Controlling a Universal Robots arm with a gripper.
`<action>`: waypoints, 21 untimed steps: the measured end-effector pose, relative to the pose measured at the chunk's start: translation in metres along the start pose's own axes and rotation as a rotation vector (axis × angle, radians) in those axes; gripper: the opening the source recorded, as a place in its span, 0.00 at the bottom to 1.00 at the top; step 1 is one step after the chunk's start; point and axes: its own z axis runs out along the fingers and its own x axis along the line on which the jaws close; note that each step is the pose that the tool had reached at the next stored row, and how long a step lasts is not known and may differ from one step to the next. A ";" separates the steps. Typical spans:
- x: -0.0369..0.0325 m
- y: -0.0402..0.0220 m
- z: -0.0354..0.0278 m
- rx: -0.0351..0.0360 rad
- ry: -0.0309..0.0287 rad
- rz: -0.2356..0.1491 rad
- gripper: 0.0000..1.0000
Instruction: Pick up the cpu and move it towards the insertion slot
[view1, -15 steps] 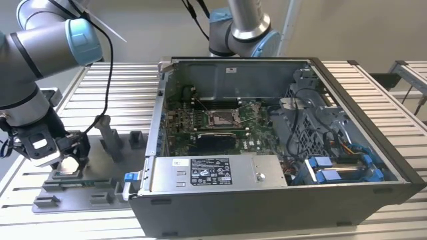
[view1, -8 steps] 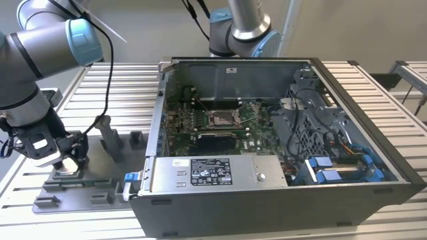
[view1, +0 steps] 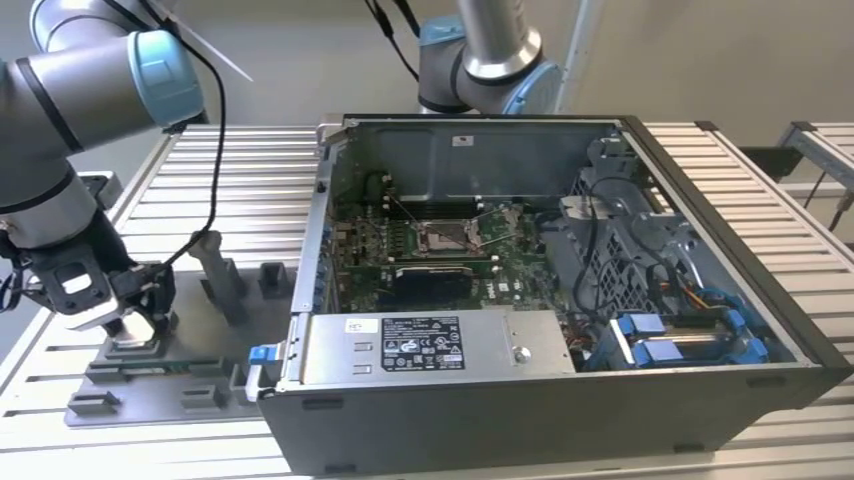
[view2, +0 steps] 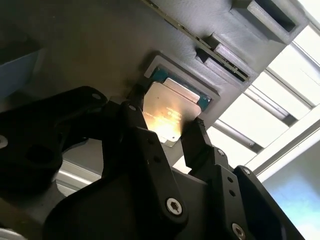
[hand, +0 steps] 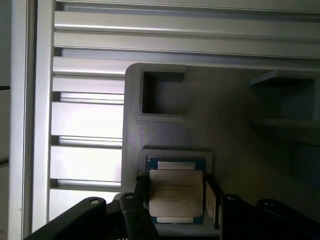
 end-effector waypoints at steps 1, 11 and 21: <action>0.0000 0.0001 -0.0037 0.0000 0.0000 0.000 0.00; -0.0004 0.0013 -0.0360 0.0001 0.0002 0.000 0.00; -0.0010 0.0029 -0.0813 0.0001 0.0001 0.000 0.00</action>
